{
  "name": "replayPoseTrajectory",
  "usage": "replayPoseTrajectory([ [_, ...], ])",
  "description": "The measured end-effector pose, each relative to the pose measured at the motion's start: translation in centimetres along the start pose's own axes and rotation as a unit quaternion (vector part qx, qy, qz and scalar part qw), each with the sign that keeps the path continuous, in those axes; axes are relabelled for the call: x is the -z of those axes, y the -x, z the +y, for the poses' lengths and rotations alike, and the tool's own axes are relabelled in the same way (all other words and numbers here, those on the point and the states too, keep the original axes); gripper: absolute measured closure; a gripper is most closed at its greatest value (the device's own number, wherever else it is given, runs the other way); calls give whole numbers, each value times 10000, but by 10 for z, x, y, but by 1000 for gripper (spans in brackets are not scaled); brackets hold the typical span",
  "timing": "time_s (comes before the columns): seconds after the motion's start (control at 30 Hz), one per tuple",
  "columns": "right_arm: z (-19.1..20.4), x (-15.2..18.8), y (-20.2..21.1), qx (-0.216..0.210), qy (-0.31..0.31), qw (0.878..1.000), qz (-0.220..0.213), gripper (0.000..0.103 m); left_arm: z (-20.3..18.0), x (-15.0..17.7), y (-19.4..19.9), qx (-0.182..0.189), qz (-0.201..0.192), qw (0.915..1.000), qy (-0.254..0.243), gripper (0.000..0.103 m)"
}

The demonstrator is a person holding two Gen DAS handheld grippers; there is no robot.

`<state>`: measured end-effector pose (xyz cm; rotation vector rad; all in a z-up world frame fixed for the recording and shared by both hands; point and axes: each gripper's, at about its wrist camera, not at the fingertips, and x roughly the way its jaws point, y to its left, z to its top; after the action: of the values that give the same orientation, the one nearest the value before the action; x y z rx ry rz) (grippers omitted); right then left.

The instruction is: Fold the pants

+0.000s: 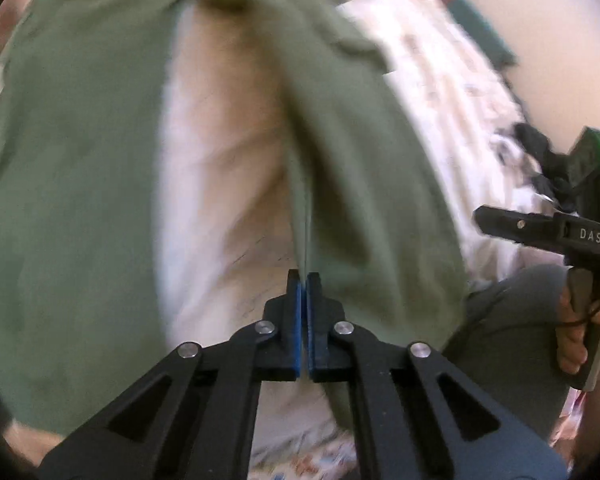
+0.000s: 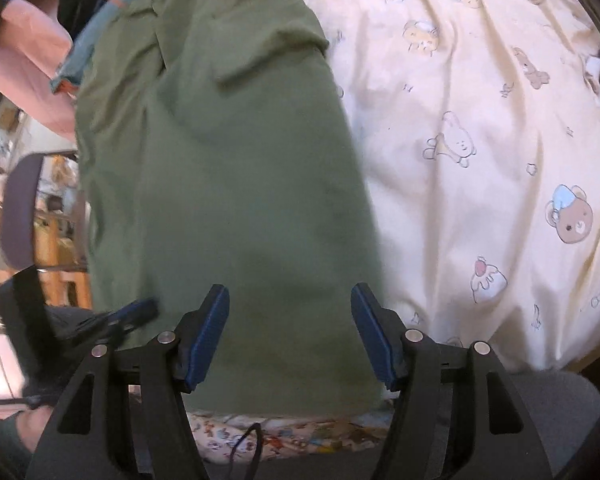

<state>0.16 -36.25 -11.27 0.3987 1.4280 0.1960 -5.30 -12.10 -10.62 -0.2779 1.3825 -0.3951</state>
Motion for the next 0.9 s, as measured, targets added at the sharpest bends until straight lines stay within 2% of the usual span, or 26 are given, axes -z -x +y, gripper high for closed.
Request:
replayPoseTrajectory([
  [0.07,8,-3,-8,338,241,9991,98,37,16,2,-16,-103,296,9992,264,103],
  [0.1,14,-4,-16,489,399,9978,194,37,19,3,-28,-26,475,9984,303,102],
  [0.2,26,-10,-41,868,629,9930,500,38,19,6,-39,-244,591,9977,226,100],
  [0.27,27,-14,-41,761,595,9942,473,38,13,3,-38,-341,732,9966,171,97],
  [0.3,28,-17,-36,655,556,9956,380,37,10,0,-31,-412,770,9962,67,92],
  [0.37,27,-24,-26,426,484,9979,118,37,3,-8,-21,-531,585,9969,-25,79],
  [0.43,26,-34,-20,277,375,9988,-117,37,0,-28,-1,-781,0,9969,-18,59],
  [0.5,30,-45,-24,57,282,9994,-200,37,-9,-47,8,-859,-532,9948,-106,55],
  [0.57,36,-52,-35,-34,262,9993,-282,37,-27,-67,-1,-1068,-867,9891,-531,49],
  [0.6,40,-56,-48,-46,250,9994,-247,37,-31,-74,-11,-1175,-820,9878,-611,46],
  [0.7,30,-52,-83,-83,-59,9998,148,37,-19,-87,-55,-1154,-225,9926,-313,46],
  [0.8,28,-37,-101,356,172,9979,517,38,0,-70,-91,-1209,539,9911,-168,46],
  [0.87,36,-25,-101,611,482,9944,713,38,1,-51,-83,-1205,497,9909,-349,45],
  [0.9,39,-17,-99,716,594,9924,809,38,1,-41,-79,-1223,604,9898,-414,45],
])
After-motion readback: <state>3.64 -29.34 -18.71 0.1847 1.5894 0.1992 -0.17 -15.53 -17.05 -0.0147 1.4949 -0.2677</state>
